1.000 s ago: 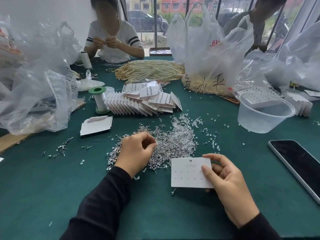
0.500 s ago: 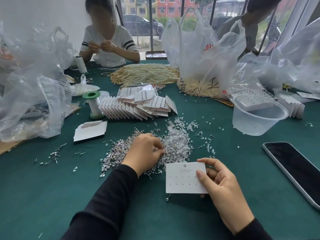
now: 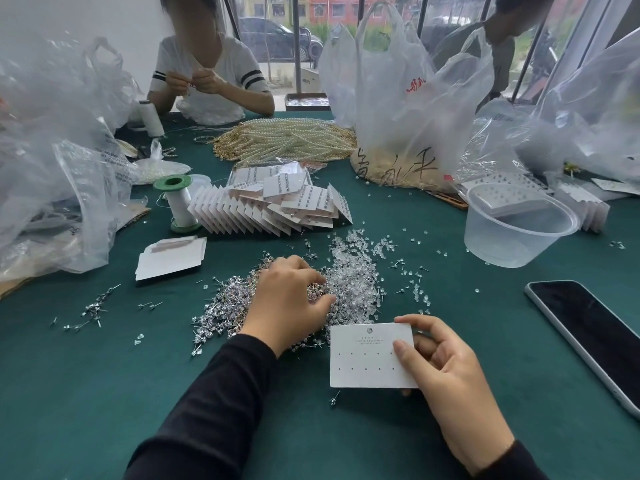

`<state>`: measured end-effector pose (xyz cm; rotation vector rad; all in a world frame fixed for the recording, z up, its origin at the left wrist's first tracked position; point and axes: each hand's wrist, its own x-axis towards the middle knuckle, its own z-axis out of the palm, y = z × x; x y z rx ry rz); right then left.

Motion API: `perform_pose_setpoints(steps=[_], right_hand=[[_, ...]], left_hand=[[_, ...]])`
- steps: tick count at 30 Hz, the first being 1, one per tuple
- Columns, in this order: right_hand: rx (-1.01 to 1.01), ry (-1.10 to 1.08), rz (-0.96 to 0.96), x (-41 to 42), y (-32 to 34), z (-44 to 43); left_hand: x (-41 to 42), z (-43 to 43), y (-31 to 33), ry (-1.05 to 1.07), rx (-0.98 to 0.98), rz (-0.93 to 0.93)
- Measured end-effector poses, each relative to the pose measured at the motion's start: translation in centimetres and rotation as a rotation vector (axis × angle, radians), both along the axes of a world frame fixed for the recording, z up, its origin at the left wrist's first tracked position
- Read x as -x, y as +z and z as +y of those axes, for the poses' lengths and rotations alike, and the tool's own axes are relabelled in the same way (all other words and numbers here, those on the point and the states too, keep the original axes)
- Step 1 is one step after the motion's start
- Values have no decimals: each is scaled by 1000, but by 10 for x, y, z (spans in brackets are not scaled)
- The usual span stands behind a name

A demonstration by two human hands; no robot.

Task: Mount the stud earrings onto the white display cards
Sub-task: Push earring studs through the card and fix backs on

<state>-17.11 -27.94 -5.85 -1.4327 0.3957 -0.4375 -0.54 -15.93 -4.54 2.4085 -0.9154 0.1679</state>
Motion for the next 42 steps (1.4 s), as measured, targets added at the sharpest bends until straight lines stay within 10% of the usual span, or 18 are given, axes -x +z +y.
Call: perform_pose_setpoints(steps=[17,42], right_hand=[[-59,-93,-26,-5,-1,-2],[-403,-170,-144,-4,8,-8]], left_hand=[[11,15,19,-143,314,312],[42,9,15,-484,78,-91]])
